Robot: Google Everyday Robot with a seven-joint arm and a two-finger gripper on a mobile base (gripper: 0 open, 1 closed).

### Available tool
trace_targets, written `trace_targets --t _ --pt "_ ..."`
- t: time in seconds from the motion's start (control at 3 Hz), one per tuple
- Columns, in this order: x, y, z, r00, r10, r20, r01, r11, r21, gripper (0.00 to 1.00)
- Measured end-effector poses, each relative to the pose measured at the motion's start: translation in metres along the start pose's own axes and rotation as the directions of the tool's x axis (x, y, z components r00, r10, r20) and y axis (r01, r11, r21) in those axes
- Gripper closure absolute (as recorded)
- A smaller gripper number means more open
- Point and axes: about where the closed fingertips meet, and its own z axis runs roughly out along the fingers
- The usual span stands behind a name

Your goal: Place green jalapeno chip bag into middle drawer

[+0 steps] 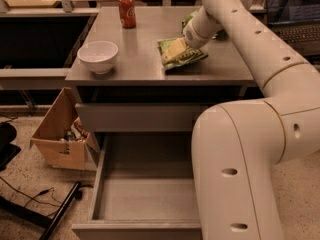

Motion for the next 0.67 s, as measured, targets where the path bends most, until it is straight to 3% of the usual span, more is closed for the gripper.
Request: trace_targets --t 0.67 --pt "0.0035 -0.0019 0.0008 1.000 0.003 -0.013 -0.003 1.0000 0.004 0.61"
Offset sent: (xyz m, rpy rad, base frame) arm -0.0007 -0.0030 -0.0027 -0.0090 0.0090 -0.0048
